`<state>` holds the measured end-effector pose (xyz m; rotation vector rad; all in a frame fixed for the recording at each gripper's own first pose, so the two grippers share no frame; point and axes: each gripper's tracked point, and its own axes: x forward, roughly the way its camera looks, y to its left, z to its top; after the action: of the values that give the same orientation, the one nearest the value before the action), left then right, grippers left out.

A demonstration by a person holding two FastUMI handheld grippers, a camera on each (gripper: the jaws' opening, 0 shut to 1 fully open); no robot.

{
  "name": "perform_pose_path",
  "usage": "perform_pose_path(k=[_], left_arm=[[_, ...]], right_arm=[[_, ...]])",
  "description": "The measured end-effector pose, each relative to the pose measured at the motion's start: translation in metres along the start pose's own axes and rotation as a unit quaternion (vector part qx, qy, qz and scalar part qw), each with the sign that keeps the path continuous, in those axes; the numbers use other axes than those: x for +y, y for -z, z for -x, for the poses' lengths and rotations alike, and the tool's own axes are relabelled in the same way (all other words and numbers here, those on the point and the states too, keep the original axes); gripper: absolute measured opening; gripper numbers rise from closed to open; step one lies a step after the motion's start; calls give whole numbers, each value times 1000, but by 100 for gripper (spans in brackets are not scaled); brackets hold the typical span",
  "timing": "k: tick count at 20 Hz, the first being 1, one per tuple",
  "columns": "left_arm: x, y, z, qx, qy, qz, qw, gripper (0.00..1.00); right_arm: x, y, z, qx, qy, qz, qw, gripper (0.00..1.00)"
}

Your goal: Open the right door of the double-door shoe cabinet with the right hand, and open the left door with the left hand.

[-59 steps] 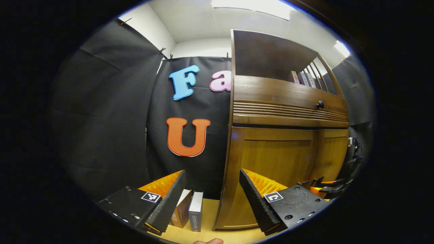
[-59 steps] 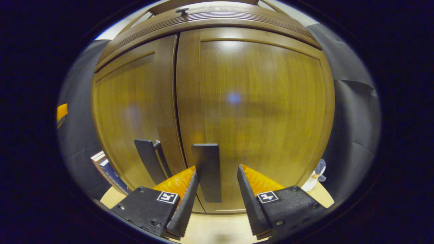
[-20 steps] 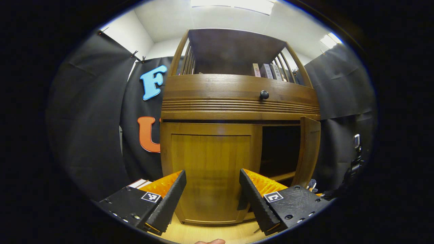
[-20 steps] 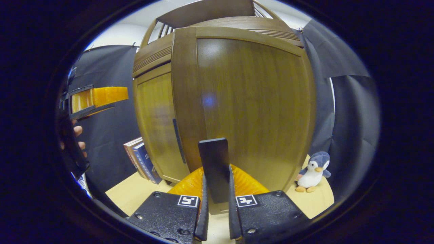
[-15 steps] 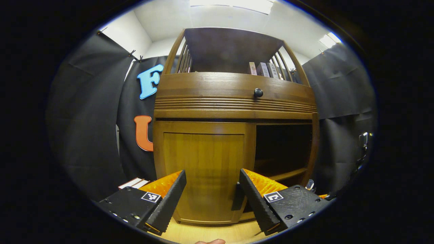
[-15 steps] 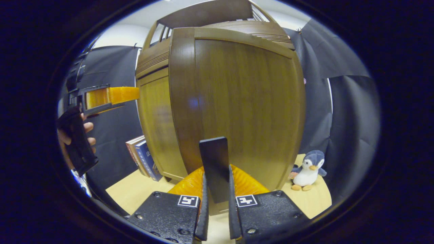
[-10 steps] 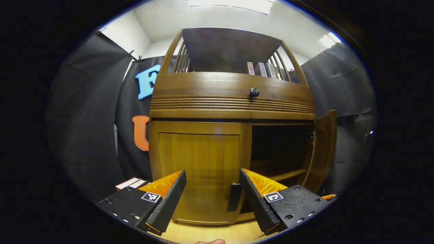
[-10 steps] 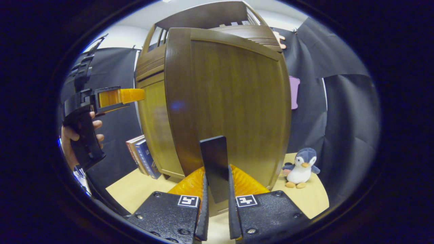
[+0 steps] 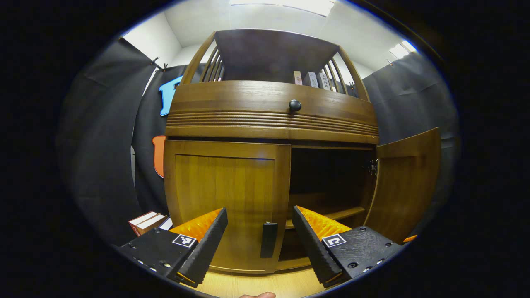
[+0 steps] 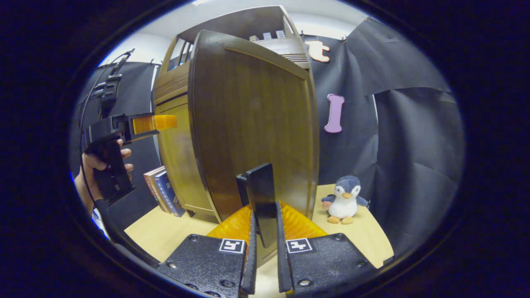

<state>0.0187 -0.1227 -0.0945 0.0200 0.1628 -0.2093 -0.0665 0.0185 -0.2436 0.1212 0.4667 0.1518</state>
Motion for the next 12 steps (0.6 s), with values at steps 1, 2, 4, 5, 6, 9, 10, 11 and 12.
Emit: perform_pose_path(k=[1,2,4,5,6,9,10,11,12], left_arm=[[-2,1,-1,1,0,-1,1000,94],[-4,2,-3,2,0,-1,1000,94],[-8,7,-8,6,2,2,1000,94],[-10,8,-11,6,3,2,1000,94],[-12,10,-13,8,4,2,1000,94],[-17,18,-15,16,3,0,1000,95],[-18,21,-16,18,3,0,1000,95],[-18,23,-17,19,3,0,1000,95],[-19,25,-18,20,3,-1,1000,95]], right_arm=[[-7,1,3,-1,7,4,1000,23],[-14,0,6,-2,14,5,1000,22],[-27,1,11,-3,28,5,1000,19],[-33,1,13,-4,35,5,999,18],[-41,1,14,-5,42,4,999,17],[-62,-1,19,-7,64,-4,998,13],[-69,-3,21,-7,70,-8,997,12],[-76,-3,21,-8,77,-14,997,12],[-84,-3,21,-7,85,-22,996,11]])
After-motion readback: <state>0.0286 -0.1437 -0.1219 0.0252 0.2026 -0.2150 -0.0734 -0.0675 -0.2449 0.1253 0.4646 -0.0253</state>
